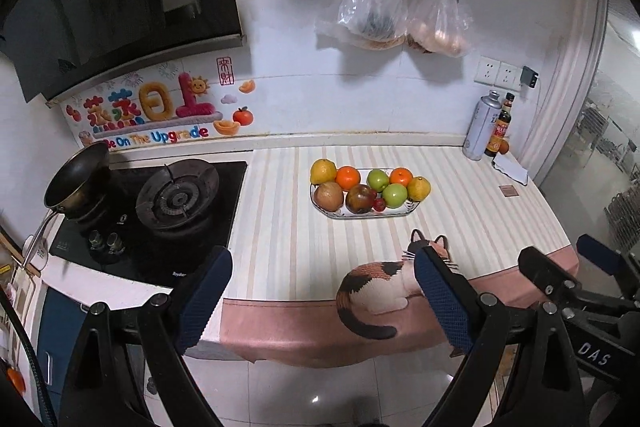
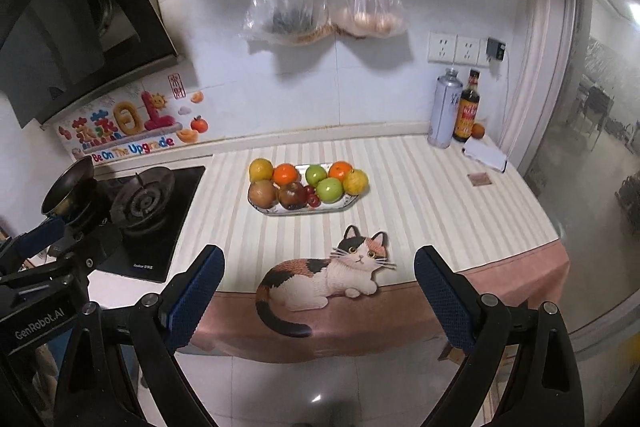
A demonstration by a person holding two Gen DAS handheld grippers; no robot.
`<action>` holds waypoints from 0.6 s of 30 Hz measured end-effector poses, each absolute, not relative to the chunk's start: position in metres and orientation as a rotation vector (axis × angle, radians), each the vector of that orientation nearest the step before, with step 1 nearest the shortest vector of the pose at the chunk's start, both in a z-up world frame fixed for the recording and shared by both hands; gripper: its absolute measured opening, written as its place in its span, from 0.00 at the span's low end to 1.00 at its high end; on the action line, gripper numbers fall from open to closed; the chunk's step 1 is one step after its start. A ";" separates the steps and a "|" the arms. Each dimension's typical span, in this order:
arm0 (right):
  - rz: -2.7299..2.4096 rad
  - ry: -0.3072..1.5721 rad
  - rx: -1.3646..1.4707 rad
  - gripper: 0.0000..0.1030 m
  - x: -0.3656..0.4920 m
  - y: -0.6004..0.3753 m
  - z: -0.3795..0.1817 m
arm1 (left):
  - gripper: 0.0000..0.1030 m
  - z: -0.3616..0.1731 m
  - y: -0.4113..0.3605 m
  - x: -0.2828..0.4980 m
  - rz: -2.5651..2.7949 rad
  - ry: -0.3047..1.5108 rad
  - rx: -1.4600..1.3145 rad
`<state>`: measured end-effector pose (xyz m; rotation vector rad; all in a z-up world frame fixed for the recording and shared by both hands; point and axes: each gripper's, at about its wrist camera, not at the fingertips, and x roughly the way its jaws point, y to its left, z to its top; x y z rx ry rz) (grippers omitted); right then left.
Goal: Organize fruits
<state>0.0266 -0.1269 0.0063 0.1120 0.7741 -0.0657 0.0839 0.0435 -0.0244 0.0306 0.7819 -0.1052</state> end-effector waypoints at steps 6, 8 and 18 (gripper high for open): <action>-0.046 0.744 0.118 0.95 0.001 -0.133 0.024 | 0.90 -0.011 0.037 0.056 -0.091 0.733 0.036; -0.042 0.737 0.113 0.95 -0.008 -0.137 0.028 | 0.90 -0.007 0.034 0.047 -0.092 0.720 0.038; -0.002 0.722 0.118 0.95 -0.043 -0.158 0.045 | 0.91 -0.001 0.020 0.011 -0.091 0.715 0.013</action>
